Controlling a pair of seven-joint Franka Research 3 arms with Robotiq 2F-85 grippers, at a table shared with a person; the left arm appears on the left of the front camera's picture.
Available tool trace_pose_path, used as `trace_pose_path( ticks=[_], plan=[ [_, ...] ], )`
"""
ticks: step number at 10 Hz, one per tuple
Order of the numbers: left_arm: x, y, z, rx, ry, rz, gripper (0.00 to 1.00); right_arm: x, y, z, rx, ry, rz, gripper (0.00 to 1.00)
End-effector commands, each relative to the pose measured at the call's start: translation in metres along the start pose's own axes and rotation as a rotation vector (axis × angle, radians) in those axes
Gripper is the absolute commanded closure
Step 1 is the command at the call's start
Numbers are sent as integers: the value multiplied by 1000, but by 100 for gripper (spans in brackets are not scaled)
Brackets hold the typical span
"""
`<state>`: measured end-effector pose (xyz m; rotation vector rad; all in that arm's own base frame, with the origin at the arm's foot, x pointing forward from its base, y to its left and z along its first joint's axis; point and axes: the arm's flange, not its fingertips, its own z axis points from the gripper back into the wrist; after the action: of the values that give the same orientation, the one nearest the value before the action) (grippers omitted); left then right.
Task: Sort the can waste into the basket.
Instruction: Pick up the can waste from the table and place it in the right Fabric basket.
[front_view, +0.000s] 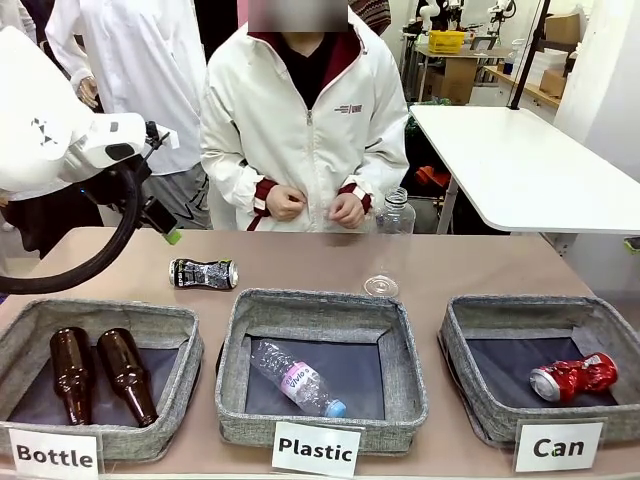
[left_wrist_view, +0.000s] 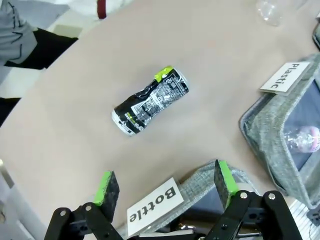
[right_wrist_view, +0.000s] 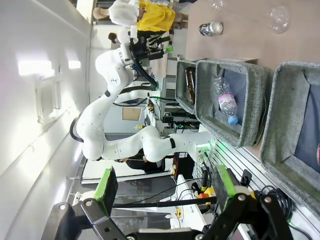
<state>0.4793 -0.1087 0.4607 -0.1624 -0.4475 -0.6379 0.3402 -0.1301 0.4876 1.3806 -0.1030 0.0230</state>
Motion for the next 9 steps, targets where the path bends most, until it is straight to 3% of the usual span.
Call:
trace_pose_path(
  ticks=[1,3,7,9],
  plan=[
    [3,-1,2,-7,1,-2,1,0,1,3,-2,11,20,0],
    [40,7,-11,-71,140,-275,1,0,1,3,-2,11,20,0],
    [68,16,-35,-128,160,-850,1,0,1,3,-2,11,20,0],
    [79,19,-59,-120,151,-948,1,0,1,3,-2,11,20,0]
  ],
)
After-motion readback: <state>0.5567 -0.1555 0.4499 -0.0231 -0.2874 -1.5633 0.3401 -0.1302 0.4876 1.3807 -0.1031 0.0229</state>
